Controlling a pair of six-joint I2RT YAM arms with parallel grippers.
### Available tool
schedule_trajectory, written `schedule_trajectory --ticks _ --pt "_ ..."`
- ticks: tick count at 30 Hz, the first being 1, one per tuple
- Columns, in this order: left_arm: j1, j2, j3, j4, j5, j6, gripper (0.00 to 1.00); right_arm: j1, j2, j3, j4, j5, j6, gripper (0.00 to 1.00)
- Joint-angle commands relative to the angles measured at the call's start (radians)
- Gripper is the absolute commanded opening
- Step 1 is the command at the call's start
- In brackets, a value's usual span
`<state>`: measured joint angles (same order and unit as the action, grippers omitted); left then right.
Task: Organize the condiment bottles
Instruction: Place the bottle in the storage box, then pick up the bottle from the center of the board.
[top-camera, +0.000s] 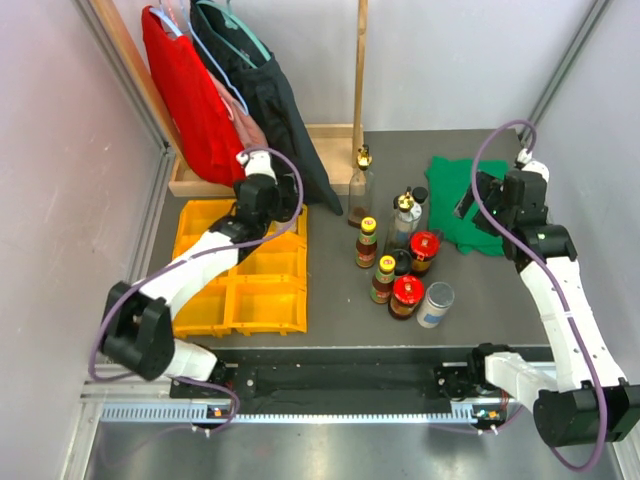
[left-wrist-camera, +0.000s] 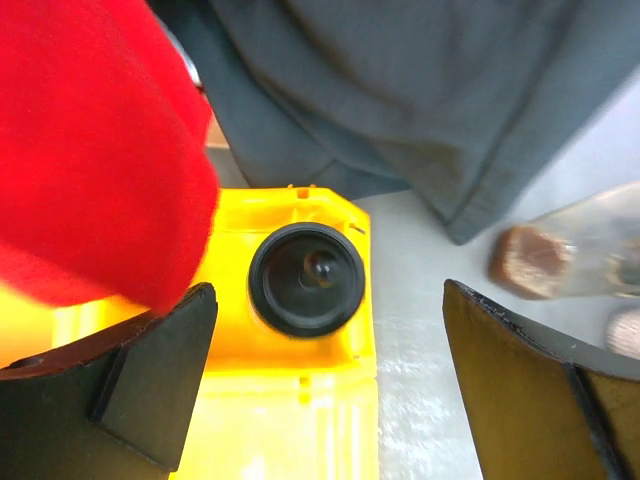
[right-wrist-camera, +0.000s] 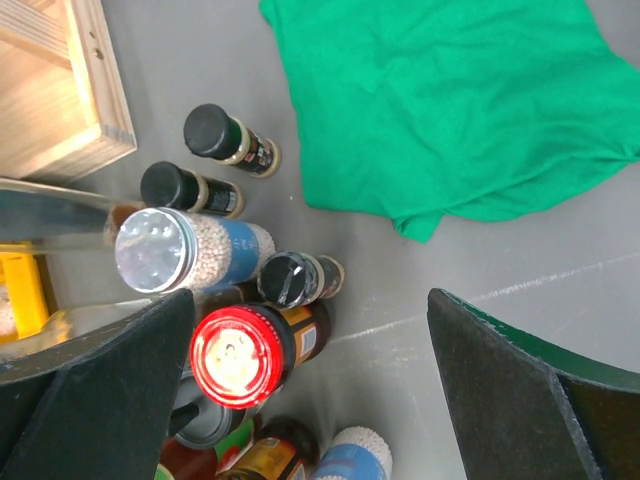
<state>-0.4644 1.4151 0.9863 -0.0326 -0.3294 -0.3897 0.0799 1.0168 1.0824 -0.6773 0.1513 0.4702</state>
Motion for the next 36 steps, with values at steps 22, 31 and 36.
schedule_trajectory --ticks 22,31,36 --pt "-0.31 -0.216 -0.048 0.065 0.48 0.164 0.99 -0.009 -0.119 -0.039 -0.027 -0.246 -0.048 0.99" --pt "-0.347 -0.087 0.057 0.08 0.489 0.201 0.98 -0.009 -0.141 -0.049 -0.036 -0.265 -0.081 0.99" --pt "-0.375 -0.051 0.083 0.069 0.489 0.218 0.97 -0.009 -0.132 -0.076 -0.041 -0.301 -0.073 0.99"
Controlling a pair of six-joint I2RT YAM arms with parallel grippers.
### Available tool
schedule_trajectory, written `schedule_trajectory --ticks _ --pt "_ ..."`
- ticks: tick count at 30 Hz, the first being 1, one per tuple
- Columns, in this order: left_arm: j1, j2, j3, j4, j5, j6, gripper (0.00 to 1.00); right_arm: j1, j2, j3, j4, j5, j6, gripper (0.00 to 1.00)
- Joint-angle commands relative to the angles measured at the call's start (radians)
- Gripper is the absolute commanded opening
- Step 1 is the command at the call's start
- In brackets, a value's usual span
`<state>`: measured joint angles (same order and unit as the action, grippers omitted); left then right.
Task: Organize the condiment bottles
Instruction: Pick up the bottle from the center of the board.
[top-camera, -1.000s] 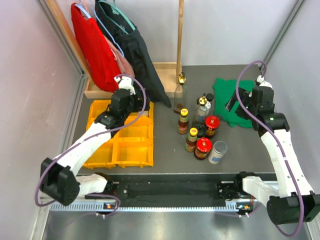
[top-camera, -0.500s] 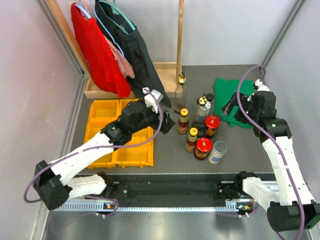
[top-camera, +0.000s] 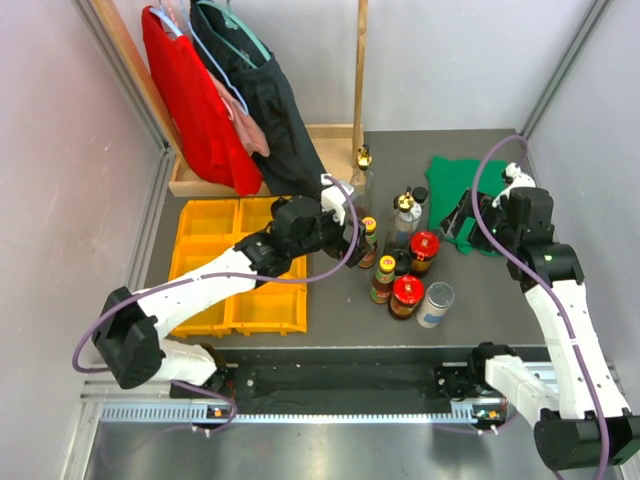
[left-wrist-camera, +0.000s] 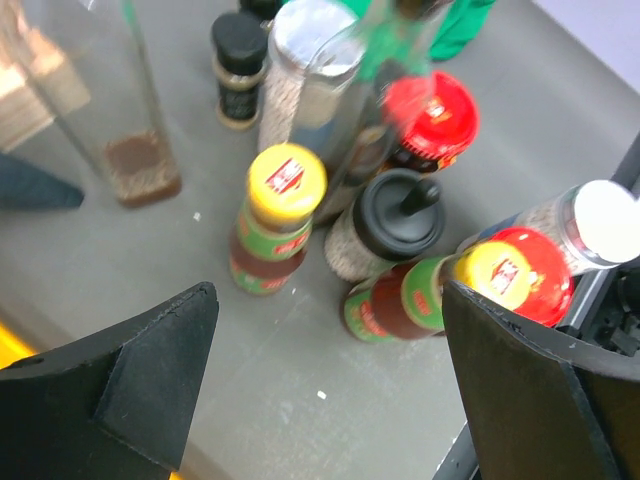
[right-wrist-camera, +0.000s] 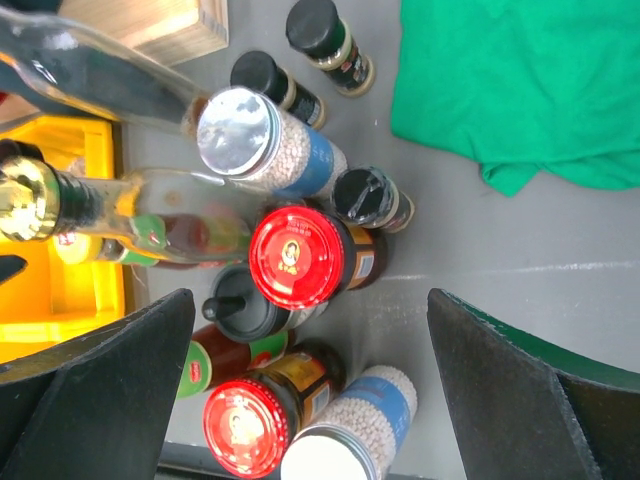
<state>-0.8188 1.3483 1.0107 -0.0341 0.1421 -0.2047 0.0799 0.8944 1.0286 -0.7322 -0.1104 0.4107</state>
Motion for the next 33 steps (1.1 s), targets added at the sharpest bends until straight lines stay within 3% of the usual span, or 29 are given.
schedule_trajectory --ticks 1,21,25,26,33 --pt "-0.025 0.02 0.068 0.068 0.016 0.037 0.97 -0.008 -0.008 -0.028 0.013 -0.044 -0.012 0.99" --pt "-0.195 0.129 0.111 0.091 0.005 0.044 0.96 -0.002 0.011 -0.087 0.034 -0.072 0.02 0.98" --pt "-0.213 0.159 0.12 0.092 -0.029 0.045 0.9 -0.002 0.011 -0.088 0.03 -0.066 0.023 0.98" --pt "-0.217 0.17 0.12 0.091 -0.036 0.048 0.82 -0.003 0.009 -0.088 0.03 -0.064 0.023 0.98" --pt "-0.217 0.204 0.118 0.095 -0.073 0.051 0.61 -0.003 -0.002 -0.088 0.022 -0.058 0.023 0.98"
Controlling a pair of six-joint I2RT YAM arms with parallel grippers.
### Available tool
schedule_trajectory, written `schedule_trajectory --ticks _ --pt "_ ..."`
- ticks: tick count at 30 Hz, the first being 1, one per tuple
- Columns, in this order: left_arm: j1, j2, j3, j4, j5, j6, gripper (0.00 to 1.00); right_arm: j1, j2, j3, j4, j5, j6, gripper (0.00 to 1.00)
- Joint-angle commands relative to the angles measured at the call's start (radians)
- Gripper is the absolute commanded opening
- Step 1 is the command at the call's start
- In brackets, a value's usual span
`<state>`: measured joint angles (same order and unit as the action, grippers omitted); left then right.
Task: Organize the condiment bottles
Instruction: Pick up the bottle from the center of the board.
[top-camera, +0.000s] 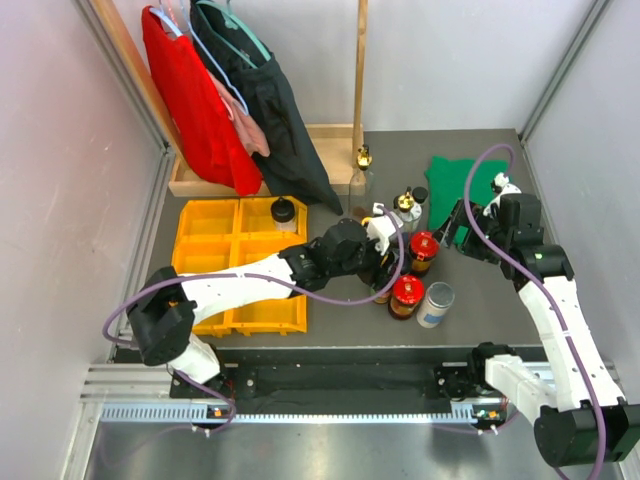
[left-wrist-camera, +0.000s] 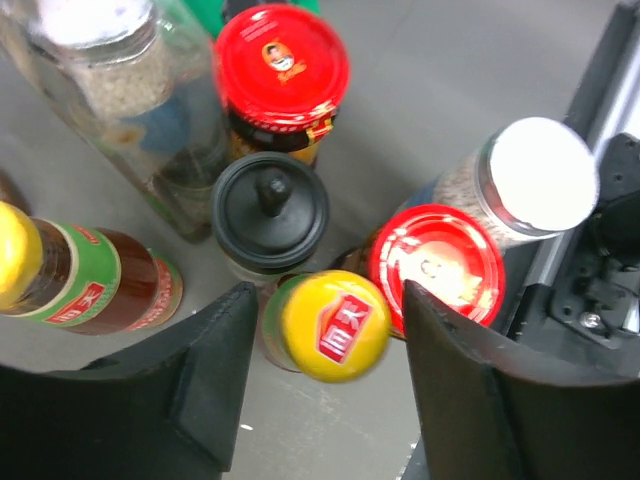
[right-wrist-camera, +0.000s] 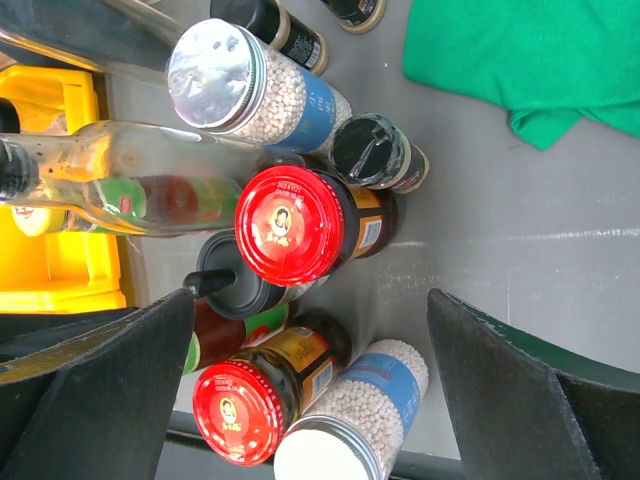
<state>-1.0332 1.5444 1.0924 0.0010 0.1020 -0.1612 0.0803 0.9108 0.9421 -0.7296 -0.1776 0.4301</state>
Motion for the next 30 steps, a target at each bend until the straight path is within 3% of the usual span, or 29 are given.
schedule_trajectory --ticks 1,6,11,15,22,30 --pt "-0.004 0.011 0.037 0.062 -0.042 0.003 0.58 -0.002 -0.021 -0.002 0.018 0.007 0.004 0.98" --pt "-0.005 0.005 0.029 0.062 -0.126 -0.017 0.23 0.001 -0.024 0.004 0.007 0.0 -0.013 0.98" --pt "-0.005 -0.033 0.004 0.045 -0.206 -0.024 0.06 0.067 -0.018 0.026 -0.024 0.036 -0.045 0.98" --pt "-0.014 -0.063 -0.017 0.016 -0.248 -0.018 0.0 0.188 -0.007 0.035 -0.028 0.089 -0.048 0.98" --pt "-0.039 -0.144 -0.06 -0.038 -0.337 0.017 0.0 0.369 0.033 0.029 0.002 0.209 -0.007 0.98" --pt "-0.06 -0.231 -0.133 -0.059 -0.374 0.029 0.02 0.492 0.146 0.011 0.035 0.294 0.108 0.96"
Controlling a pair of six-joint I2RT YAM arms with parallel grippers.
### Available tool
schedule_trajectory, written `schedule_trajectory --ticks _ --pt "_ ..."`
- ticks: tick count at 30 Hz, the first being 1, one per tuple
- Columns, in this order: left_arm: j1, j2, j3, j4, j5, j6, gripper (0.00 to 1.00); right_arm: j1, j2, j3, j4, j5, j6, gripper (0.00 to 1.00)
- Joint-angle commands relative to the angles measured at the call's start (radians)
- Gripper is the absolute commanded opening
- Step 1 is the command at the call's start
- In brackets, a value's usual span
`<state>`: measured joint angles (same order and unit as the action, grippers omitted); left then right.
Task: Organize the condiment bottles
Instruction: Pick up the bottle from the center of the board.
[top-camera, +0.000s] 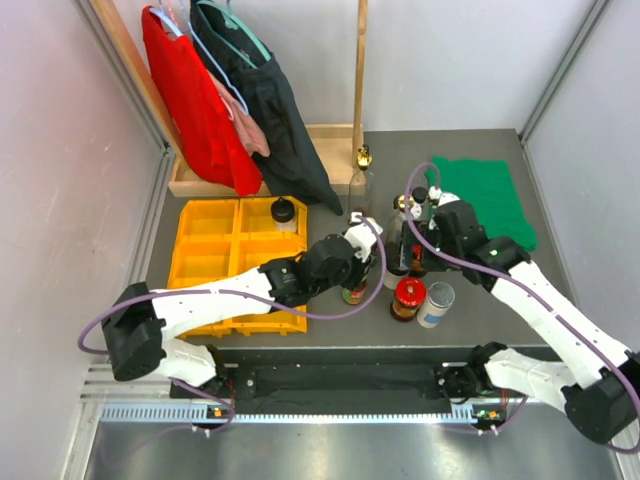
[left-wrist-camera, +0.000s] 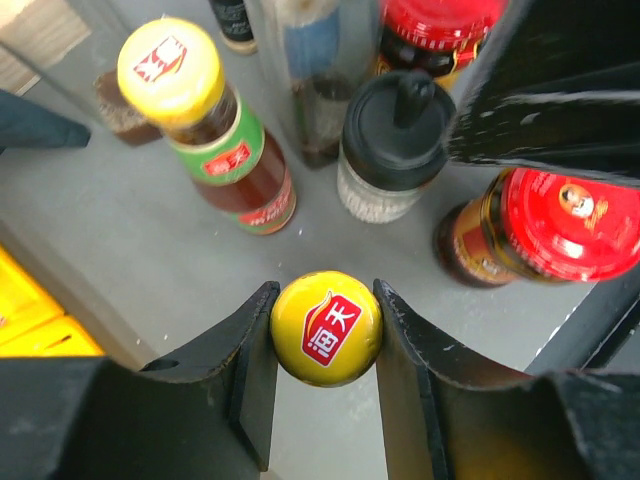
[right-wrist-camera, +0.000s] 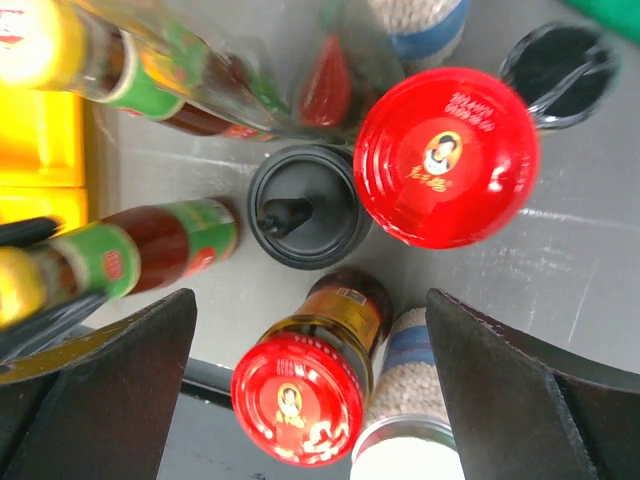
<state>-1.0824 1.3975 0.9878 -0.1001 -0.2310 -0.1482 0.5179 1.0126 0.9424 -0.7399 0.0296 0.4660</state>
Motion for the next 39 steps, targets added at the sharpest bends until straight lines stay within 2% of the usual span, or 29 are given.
schedule_trajectory --ticks 1,6,9,13,14,17,20,22,25,35,39 --pt "-0.013 -0.098 -0.04 0.048 -0.044 0.015 0.03 0.07 0.055 0.01 0.048 0.102 0.083 0.96" --pt "-0.02 -0.12 -0.084 0.068 -0.048 0.006 0.16 0.137 0.148 0.002 0.068 0.19 0.151 0.95" --pt "-0.027 -0.123 -0.09 0.066 -0.057 0.006 0.27 0.163 0.199 0.009 0.071 0.233 0.186 0.95" --pt "-0.03 -0.124 -0.097 0.065 -0.068 0.002 0.46 0.176 0.236 0.007 0.077 0.279 0.221 0.95" --pt "-0.03 -0.124 -0.1 0.066 -0.068 0.001 0.55 0.177 0.241 0.004 0.089 0.286 0.229 0.94" --pt "-0.03 -0.123 -0.104 0.073 -0.07 0.001 0.7 0.177 0.253 -0.005 0.115 0.293 0.234 0.93" --pt "-0.03 -0.121 -0.1 0.074 -0.076 0.001 0.78 0.179 0.274 0.002 0.109 0.312 0.244 0.88" --pt "-0.03 -0.124 -0.097 0.073 -0.08 0.002 0.81 0.191 0.279 0.01 0.093 0.337 0.25 0.83" --pt "-0.03 -0.129 -0.095 0.073 -0.088 0.004 0.86 0.215 0.265 0.021 0.063 0.395 0.266 0.82" --pt "-0.03 -0.157 -0.097 0.079 -0.096 -0.005 0.99 0.229 0.193 0.016 0.039 0.438 0.283 0.82" --pt "-0.03 -0.173 -0.095 0.083 -0.088 -0.013 0.99 0.237 0.181 -0.001 0.045 0.435 0.281 0.82"
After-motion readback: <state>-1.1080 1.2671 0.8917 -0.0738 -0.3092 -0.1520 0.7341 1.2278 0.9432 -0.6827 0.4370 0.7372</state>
